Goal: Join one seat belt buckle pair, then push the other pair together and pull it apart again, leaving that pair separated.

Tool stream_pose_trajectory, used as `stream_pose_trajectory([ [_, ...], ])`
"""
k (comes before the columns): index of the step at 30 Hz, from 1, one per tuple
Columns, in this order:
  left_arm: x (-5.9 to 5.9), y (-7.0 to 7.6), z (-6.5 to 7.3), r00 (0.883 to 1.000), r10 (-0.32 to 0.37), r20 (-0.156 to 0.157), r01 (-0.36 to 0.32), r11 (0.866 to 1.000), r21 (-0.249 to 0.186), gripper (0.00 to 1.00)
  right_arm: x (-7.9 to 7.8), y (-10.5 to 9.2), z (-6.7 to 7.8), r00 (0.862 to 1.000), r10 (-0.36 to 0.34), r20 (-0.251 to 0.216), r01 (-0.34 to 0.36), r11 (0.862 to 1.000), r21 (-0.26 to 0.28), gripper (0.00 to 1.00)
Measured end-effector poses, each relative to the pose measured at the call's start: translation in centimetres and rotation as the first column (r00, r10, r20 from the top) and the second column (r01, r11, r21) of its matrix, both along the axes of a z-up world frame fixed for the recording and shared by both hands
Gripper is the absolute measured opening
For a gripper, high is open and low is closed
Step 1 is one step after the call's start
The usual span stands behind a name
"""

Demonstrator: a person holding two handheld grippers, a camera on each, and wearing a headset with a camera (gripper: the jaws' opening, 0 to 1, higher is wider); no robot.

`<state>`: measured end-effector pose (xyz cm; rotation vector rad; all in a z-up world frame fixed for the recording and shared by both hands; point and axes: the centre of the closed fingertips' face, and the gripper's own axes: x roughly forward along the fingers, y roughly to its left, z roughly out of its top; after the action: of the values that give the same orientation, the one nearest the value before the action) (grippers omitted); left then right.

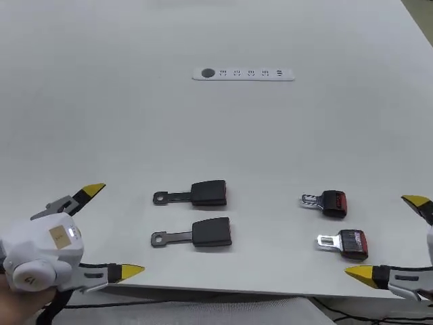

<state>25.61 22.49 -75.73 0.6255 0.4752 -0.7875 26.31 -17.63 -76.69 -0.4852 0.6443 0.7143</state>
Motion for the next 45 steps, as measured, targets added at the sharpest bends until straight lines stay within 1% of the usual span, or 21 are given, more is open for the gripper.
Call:
stream_pose_trajectory([
  [3, 0.0, -0.2, 0.2, 1.0, 0.006, 0.002, -0.006, 1.0, -0.003, 1.0, 0.2, 0.1, 0.5, 1.0, -0.02, 0.006, 0.02, 1.0, 0.019, 1.0],
  [6, -0.1, -0.4, 0.4, 1.0, 0.007, 0.007, -0.007, 1.0, -0.003, 1.0, 0.2, 0.5, 0.9, 1.0, -0.016, 0.007, 0.015, 1.0, 0.011, 1.0],
  [11, 0.0, -0.5, 0.7, 1.0, 0.017, 0.011, -0.017, 1.0, -0.01, 1.0, 0.4, 1.4, 1.8, 1.0, -0.005, 0.024, 0.005, 1.0, 0.027, 1.0],
  [14, 0.0, -0.5, 0.8, 1.0, 0.018, 0.012, -0.018, 1.0, -0.01, 1.0, 0.5, 1.6, 1.9, 1.0, -0.003, 0.028, 0.003, 1.0, 0.027, 1.0],
  [17, 0.1, -0.5, 0.9, 1.0, 0.025, 0.016, -0.025, 1.0, -0.013, 1.0, 0.5, 2.0, 2.1, 1.0, -0.001, 0.03, 0.0, 0.999, 0.039, 1.0],
  [20, 0.1, -0.5, 0.9, 0.999, 0.031, 0.012, -0.03, 0.999, -0.013, 1.0, 0.5, 2.3, 2.1, 1.0, 0.006, 0.028, -0.007, 0.999, 0.04, 0.99],
  [23, 0.1, -0.5, 0.9, 0.999, 0.03, 0.014, -0.03, 1.0, -0.009, 1.0, 0.3, 2.6, 1.8, 1.0, 0.016, 0.015, -0.016, 0.999, 0.034, 0.98],
  [25, 0.1, -0.4, 0.9, 0.999, 0.032, 0.015, -0.032, 0.999, -0.009, 1.0, 0.3, 2.8, 1.8, 1.0, 0.02, 0.011, -0.02, 0.999, 0.04, 0.97],
  [33, 0.1, -0.2, 0.8, 0.999, 0.039, 0.01, -0.039, 0.999, -0.007, 1.0, 0.0, 3.2, 1.1, 1.0, 0.027, -0.004, -0.027, 0.999, 0.042, 0.98],
  [45, 0.2, 0.0, 0.8, 0.999, 0.043, 0.01, -0.043, 0.999, -0.008, 0.99, 0.3, 3.7, 1.1, 1.0, 0.029, -0.009, -0.028, 0.998, 0.057, 0.96],
])
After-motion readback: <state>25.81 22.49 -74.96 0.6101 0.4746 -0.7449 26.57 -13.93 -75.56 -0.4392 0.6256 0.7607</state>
